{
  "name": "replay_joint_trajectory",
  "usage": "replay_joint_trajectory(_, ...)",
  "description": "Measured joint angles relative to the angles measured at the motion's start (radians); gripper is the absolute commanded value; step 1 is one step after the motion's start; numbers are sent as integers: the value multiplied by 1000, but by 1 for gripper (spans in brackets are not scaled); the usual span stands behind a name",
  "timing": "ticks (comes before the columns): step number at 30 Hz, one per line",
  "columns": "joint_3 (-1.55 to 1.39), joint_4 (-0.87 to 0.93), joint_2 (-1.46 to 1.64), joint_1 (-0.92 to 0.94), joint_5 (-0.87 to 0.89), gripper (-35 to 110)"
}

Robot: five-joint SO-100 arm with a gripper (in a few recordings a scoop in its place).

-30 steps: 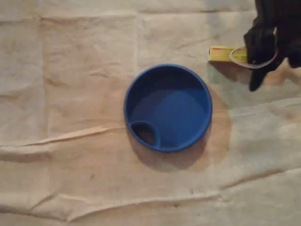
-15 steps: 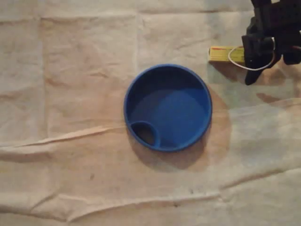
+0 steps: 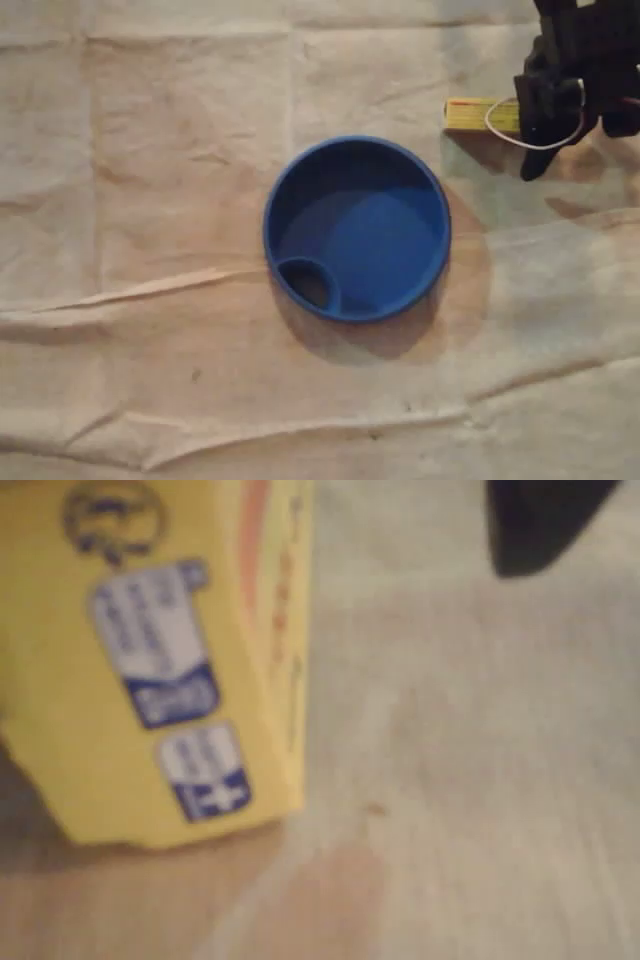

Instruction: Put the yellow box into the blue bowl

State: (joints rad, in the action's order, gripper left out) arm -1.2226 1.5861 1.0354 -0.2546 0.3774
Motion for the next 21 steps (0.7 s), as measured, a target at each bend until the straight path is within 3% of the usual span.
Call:
replay_joint_trajectory(17,0,2,0,0,0,0)
replay_joint_trajectory(21,0,0,0,0,0,0)
